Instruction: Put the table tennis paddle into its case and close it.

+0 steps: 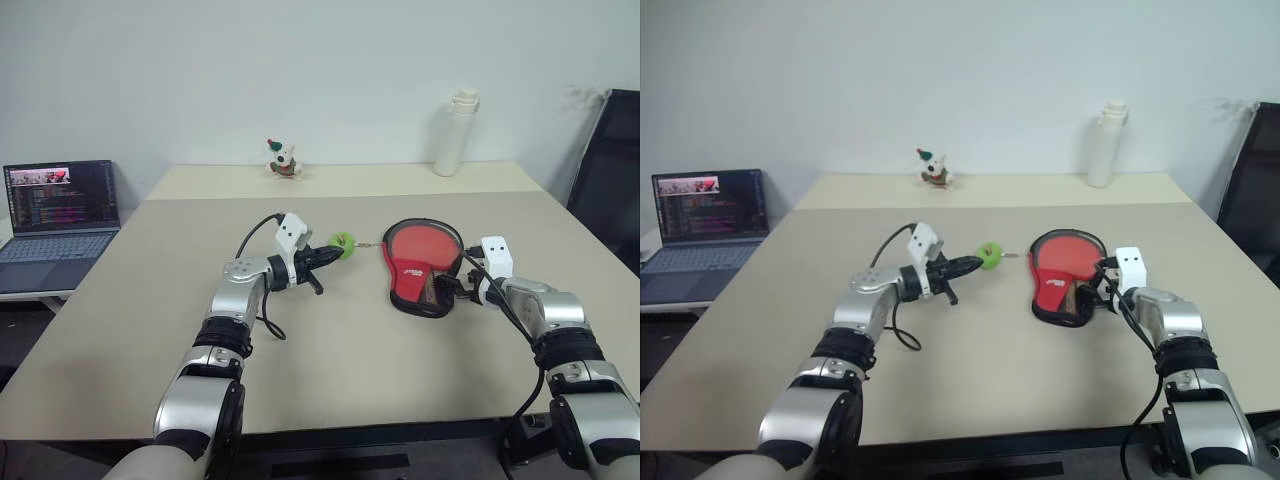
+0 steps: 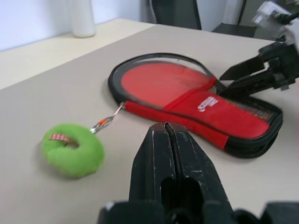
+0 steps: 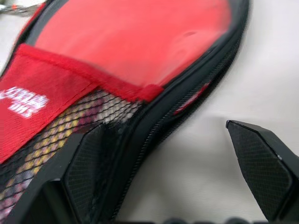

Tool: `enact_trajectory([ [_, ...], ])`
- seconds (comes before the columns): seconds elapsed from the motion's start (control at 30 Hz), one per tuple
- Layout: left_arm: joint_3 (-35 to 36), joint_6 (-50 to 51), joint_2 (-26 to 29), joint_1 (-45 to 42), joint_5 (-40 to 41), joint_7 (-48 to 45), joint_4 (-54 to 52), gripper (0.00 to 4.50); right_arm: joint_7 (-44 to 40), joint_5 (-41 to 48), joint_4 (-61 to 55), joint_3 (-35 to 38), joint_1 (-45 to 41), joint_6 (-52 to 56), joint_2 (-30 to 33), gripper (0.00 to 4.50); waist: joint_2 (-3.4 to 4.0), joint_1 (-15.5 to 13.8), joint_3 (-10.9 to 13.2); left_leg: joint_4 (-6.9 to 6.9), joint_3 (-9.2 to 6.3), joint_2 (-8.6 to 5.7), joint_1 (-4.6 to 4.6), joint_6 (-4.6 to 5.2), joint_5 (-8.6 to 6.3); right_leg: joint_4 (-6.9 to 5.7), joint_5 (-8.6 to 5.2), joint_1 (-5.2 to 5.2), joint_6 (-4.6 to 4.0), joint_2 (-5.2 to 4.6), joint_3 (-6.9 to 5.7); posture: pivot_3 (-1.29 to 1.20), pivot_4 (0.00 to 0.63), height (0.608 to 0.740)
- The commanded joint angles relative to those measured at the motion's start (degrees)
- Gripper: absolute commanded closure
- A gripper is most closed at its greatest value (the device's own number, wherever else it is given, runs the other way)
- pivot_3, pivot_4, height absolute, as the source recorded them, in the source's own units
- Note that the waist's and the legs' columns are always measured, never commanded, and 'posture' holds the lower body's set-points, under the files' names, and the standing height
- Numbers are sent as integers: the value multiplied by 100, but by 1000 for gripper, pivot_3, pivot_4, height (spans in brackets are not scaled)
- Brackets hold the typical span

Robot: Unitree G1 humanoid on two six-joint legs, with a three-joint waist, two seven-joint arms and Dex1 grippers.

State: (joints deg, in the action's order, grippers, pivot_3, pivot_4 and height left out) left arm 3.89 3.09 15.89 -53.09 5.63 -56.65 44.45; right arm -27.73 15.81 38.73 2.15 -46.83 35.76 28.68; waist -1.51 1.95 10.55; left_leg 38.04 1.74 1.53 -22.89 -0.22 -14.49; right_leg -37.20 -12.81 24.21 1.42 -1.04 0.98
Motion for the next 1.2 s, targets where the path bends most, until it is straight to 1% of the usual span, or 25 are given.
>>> enact_trajectory([
  [0.03, -20, 35, 71, 3, 142, 70, -315, 4455, -457, -4, 30, -138, -61, 268, -197, 0, 1, 17, -1, 0, 0, 1, 1, 0, 0, -1, 0, 0, 0, 2, 0, 0, 150, 740],
  [0.23, -63, 139, 107, 114, 198, 126, -542, 4455, -569, -134, 338, -105, -144, 324, -531, 0, -5, 90, -7, 0, -3, 6, 9, 0, 0, -12, 1, 0, -1, 4, 4, 0, 150, 740],
  [0.33, -83, 199, 174, 202, 220, 151, -683, 4500, -463, -156, 686, 39, -255, 222, -650, 582, -14, 145, -14, 1, -3, 8, 17, 0, 0, -18, 1, -3, -1, 4, 8, 0, 150, 740],
  [0.47, -80, 268, 280, 320, 234, 172, -845, 4500, -409, -110, 1109, 312, -416, 170, -739, 1872, -22, 163, -19, 0, -1, 6, 36, 0, 0, -49, 0, -3, -2, 3, 18, 0, 150, 740],
  [0.63, -75, 369, 497, 538, 269, 129, -1071, 4500, -528, -12, 1358, 595, -540, 260, -808, 3614, -21, 172, -21, 0, -1, 7, 49, -1, 0, -64, -1, -6, -2, 5, 20, 0, 150, 740],
  [0.73, -48, 461, 653, 706, 326, 52, -1221, 4500, -628, 68, 1365, 712, -573, 359, -877, 4477, -21, 176, -21, 0, 1, 7, 51, -1, 1, -64, -1, -7, -2, 4, 22, 0, 150, 740],
  [0.83, -67, 605, 810, 933, 442, -105, -1452, 4500, -707, 130, 1323, 756, -593, 402, -964, 4494, -21, 175, -21, -2, -1, 8, 49, -1, 0, -64, -1, -6, -3, 4, 20, 0, 150, 740],
  [0.97, -144, 1123, 1018, 1433, 828, -612, -2232, 4500, -933, 299, 1186, 780, -650, 571, -1160, 4494, -21, 220, -20, -6, 2, 11, 48, -1, 0, -63, -1, -3, -4, 3, 22, 0, 150, 740],
  [1.07, -201, 1628, 1186, 1796, 1136, -897, -2907, 4500, -1252, 440, 716, 640, -613, 943, -1395, 4494, -21, 280, -20, -9, 0, 14, 46, -1, 0, -64, -3, 1, -6, 4, 20, 0, 150, 740],
  [1.2, -296, 2068, 1463, 2225, 1359, -1123, -3574, 4500, -1497, 607, -279, 329, -360, 1604, -1688, 4494, -21, 322, -20, -12, 1, 21, 48, -1, 0, -73, -4, 7, -9, 11, 23, 0, 150, 740],
])
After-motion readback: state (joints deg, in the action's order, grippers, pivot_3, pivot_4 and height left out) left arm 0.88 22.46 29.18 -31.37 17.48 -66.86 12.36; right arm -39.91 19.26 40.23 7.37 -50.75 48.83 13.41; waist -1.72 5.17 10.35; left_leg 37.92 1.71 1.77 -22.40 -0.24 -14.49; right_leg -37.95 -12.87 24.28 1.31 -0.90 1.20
